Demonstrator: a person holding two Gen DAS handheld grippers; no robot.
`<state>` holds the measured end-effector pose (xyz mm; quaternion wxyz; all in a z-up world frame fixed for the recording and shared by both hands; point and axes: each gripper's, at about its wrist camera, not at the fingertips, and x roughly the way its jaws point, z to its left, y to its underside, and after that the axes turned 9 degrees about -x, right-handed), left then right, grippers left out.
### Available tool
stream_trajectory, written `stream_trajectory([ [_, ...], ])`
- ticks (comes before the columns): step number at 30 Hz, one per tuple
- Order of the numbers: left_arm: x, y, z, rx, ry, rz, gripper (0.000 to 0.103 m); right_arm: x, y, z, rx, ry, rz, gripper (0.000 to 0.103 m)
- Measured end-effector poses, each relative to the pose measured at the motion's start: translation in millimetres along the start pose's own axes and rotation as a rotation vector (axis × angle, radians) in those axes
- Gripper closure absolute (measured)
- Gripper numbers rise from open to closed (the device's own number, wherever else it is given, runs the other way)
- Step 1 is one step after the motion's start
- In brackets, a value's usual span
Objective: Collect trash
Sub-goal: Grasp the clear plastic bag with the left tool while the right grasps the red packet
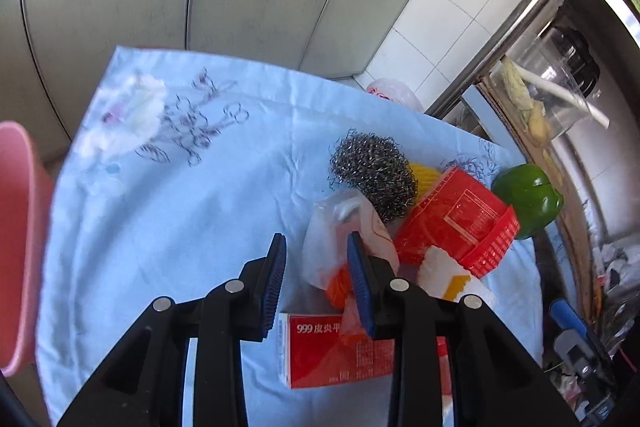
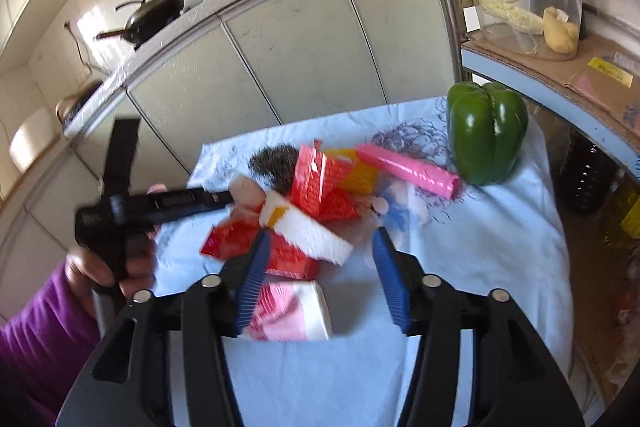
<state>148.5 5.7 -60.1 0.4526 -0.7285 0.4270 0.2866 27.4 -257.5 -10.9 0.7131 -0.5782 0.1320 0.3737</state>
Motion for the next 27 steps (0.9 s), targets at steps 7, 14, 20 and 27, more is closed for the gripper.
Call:
stream_trajectory([
  [7, -1, 7, 3, 0.048, 0.064, -0.024, 0.092, 23, -13, 2, 0.001, 0.002, 0.017, 0.047],
  [14, -40, 18, 5, 0.06, 0.089, -0.119, 0.093, 49, -27, 5, 0.017, 0.012, 0.031, 0.047],
  [20, -75, 29, 14, 0.055, 0.099, -0.187, 0.093, 82, -40, 2, 0.086, 0.048, 0.075, 0.047],
  [27, -102, 39, 26, 0.059, 0.068, -0.25, 0.092, 95, -38, 11, 0.06, 0.106, 0.079, 0.078],
])
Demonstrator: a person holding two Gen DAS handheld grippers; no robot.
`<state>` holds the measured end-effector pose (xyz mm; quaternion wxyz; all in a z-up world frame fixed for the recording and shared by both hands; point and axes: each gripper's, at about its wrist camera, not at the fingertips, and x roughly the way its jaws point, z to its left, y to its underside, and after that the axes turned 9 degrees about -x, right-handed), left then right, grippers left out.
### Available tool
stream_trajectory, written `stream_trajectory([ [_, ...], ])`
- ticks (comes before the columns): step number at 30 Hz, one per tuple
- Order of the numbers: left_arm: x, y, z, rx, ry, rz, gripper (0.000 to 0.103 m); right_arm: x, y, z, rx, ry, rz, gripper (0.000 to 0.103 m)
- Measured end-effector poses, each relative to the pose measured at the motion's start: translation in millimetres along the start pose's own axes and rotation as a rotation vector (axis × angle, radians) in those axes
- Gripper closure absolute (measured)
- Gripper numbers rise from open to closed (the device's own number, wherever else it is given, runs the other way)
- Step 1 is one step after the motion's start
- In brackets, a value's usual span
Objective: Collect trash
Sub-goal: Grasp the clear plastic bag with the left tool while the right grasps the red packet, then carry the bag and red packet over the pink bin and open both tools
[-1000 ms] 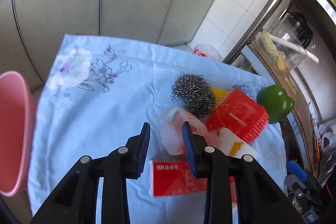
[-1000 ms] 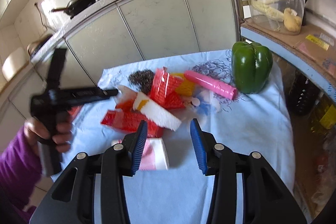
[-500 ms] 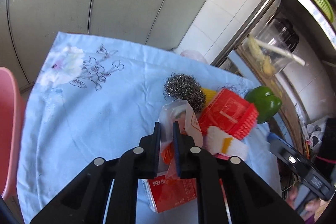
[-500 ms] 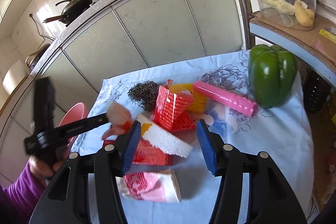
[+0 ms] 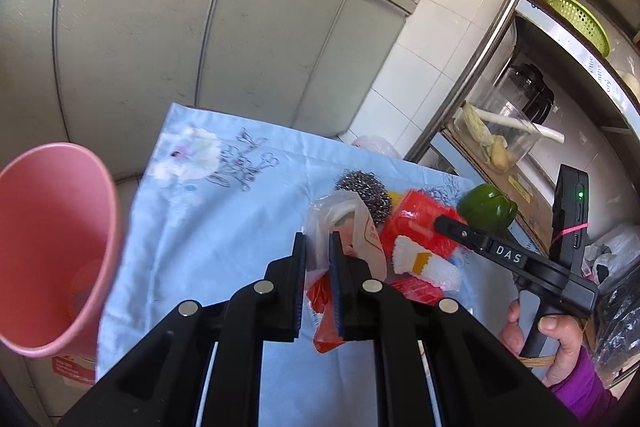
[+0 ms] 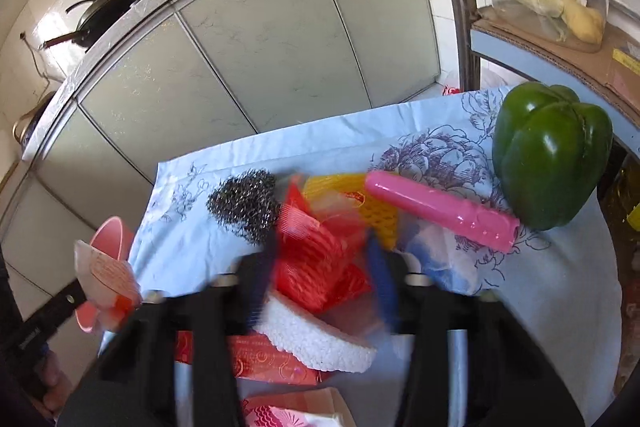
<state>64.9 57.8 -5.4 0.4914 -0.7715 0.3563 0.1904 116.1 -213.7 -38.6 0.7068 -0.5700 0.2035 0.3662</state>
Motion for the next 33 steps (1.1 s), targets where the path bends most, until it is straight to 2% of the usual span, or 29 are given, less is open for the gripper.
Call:
stream_trajectory([
  [1, -4, 0, 2, -0.004, -0.001, -0.007, 0.092, -1, 2, 2, -0.009, 0.002, 0.001, 0.088],
  [3, -8, 0, 7, -0.018, 0.003, -0.016, 0.092, -6, 4, 7, -0.028, 0.009, -0.01, 0.094],
  [9, -30, 0, 17, -0.042, 0.005, -0.059, 0.092, -39, 3, 24, -0.08, 0.038, -0.093, 0.095],
  [12, -46, -1, 23, -0.046, 0.001, -0.099, 0.092, -55, 1, 34, -0.092, 0.02, -0.129, 0.095],
  [19, -89, -1, 47, -0.063, -0.042, -0.193, 0.092, -81, -8, 91, -0.19, -0.059, -0.196, 0.095],
  [26, -126, 0, 85, -0.102, -0.133, -0.261, 0.092, -69, -9, 164, -0.318, -0.159, -0.176, 0.095],
  [33, -145, 4, 128, -0.149, -0.232, -0.286, 0.092, -49, -1, 232, -0.428, -0.257, -0.124, 0.095],
])
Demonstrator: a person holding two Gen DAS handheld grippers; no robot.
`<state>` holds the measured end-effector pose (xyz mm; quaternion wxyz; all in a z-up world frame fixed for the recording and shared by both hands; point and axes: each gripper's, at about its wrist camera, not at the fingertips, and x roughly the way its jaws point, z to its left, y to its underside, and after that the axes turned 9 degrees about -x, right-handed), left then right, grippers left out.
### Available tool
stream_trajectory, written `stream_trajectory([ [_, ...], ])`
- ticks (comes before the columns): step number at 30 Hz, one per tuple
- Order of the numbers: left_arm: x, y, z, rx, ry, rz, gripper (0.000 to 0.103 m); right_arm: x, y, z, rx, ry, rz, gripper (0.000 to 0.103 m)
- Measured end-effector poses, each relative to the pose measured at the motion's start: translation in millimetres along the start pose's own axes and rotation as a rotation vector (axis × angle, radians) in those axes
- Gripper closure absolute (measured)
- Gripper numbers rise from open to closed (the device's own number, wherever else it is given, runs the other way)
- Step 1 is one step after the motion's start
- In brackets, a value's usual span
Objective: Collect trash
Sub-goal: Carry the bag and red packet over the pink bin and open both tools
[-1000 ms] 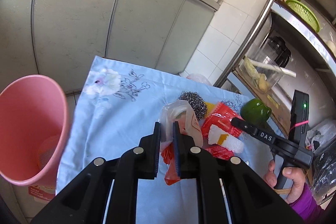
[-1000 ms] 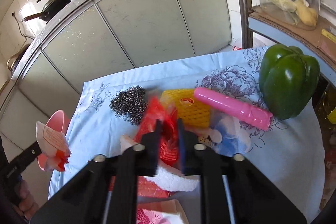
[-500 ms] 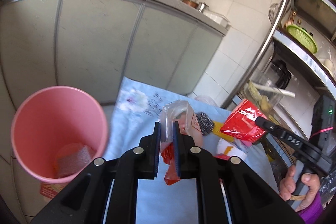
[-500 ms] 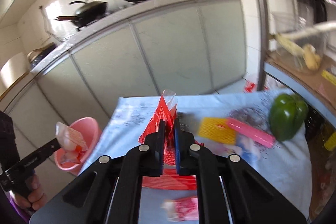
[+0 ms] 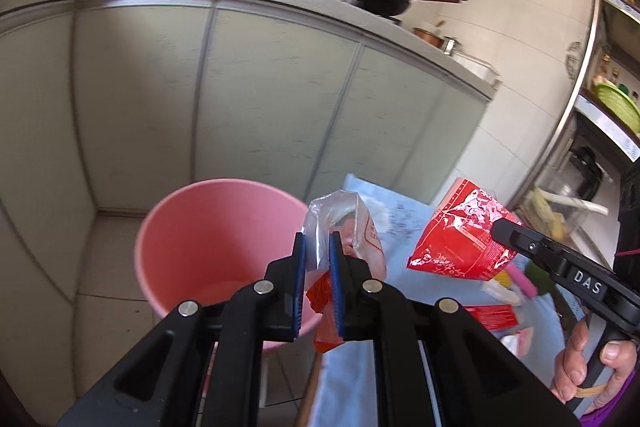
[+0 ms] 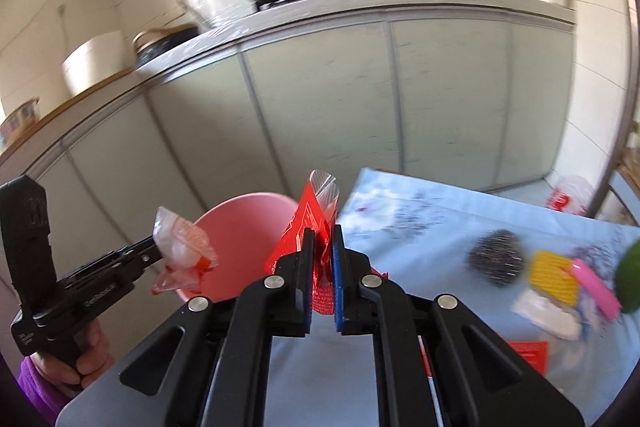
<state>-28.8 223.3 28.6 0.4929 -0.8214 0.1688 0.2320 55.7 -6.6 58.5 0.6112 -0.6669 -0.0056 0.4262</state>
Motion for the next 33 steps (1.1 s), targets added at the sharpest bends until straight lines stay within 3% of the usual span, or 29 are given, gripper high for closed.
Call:
stream_trajectory([
  [13, 20, 5, 42, -0.042, -0.122, 0.032, 0.092, 54, -8, 63, -0.142, -0.085, 0.088, 0.095],
  [33, 71, 14, 64, -0.026, -0.244, 0.099, 0.092, 117, 16, 91, -0.206, -0.084, 0.215, 0.095],
])
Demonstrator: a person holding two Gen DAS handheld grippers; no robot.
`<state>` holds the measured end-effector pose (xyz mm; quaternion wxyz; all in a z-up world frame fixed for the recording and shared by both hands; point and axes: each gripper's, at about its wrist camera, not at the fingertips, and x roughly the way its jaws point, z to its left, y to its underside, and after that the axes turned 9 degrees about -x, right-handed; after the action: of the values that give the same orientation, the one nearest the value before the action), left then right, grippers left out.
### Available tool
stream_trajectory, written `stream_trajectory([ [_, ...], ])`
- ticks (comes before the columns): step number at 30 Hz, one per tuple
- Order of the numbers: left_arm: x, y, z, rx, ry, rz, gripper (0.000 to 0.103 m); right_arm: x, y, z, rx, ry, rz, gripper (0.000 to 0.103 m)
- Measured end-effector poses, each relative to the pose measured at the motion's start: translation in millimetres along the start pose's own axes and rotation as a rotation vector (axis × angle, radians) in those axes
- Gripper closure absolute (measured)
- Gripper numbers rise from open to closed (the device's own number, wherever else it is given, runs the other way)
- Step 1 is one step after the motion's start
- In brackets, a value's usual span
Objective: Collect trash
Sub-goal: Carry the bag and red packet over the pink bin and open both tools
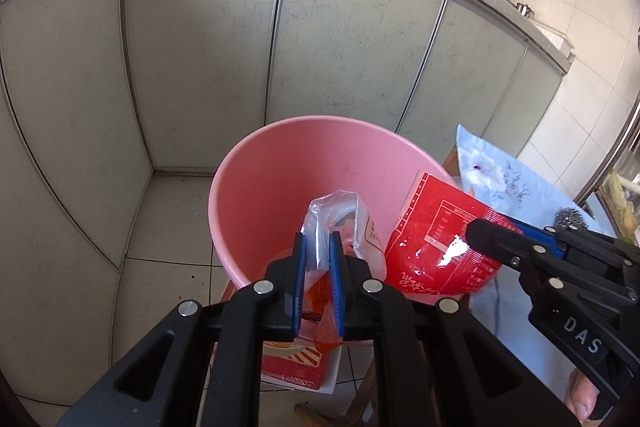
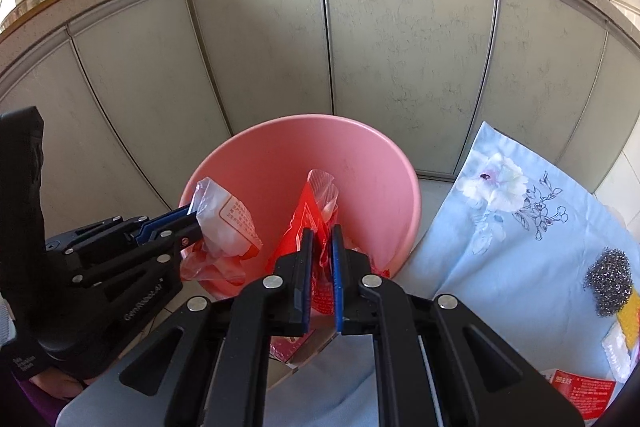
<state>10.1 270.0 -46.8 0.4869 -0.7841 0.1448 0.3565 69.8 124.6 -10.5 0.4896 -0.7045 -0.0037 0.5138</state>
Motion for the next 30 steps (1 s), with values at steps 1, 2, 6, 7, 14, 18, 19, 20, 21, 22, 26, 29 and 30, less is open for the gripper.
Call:
stream_trajectory([
  [1, 3, 0, 0, -0.001, -0.003, 0.005, 0.092, 1, 0, 0, 0.002, 0.002, 0.001, 0.095],
  [2, 4, 0, 0, -0.001, -0.006, 0.007, 0.092, 2, 1, 1, 0.003, 0.004, 0.0, 0.095],
  [6, 8, 1, -2, 0.005, -0.013, 0.018, 0.089, 3, 2, 3, 0.002, 0.007, 0.001, 0.092],
  [7, 9, 2, -2, 0.004, -0.018, 0.019, 0.089, 3, 3, 4, -0.003, 0.008, 0.002, 0.091],
  [14, 14, 2, 2, -0.027, -0.031, 0.044, 0.082, -2, 4, 10, -0.028, 0.013, -0.008, 0.075],
  [18, 10, 1, 2, -0.032, -0.03, 0.041, 0.081, -4, 4, 9, -0.022, 0.013, -0.009, 0.072],
  [19, 9, 1, 2, -0.032, -0.03, 0.039, 0.081, -5, 4, 9, -0.02, 0.014, -0.011, 0.07],
  [20, 8, 1, 2, -0.032, -0.029, 0.037, 0.081, -6, 5, 8, -0.018, 0.014, -0.014, 0.07],
  [21, 6, 0, 1, -0.031, -0.027, 0.035, 0.081, -9, 5, 7, -0.013, 0.014, -0.02, 0.068],
  [22, 4, 0, 1, -0.031, -0.024, 0.034, 0.081, -11, 5, 6, -0.01, 0.015, -0.024, 0.067],
  [26, -6, -1, -2, -0.019, -0.016, 0.02, 0.081, -20, 6, 2, 0.007, 0.01, -0.043, 0.066],
  [29, -14, -1, -5, -0.012, -0.007, 0.009, 0.081, -30, 7, -2, 0.018, 0.01, -0.065, 0.065],
  [30, -18, -1, -6, -0.01, -0.006, 0.005, 0.081, -35, 7, -4, 0.024, 0.01, -0.074, 0.065],
])
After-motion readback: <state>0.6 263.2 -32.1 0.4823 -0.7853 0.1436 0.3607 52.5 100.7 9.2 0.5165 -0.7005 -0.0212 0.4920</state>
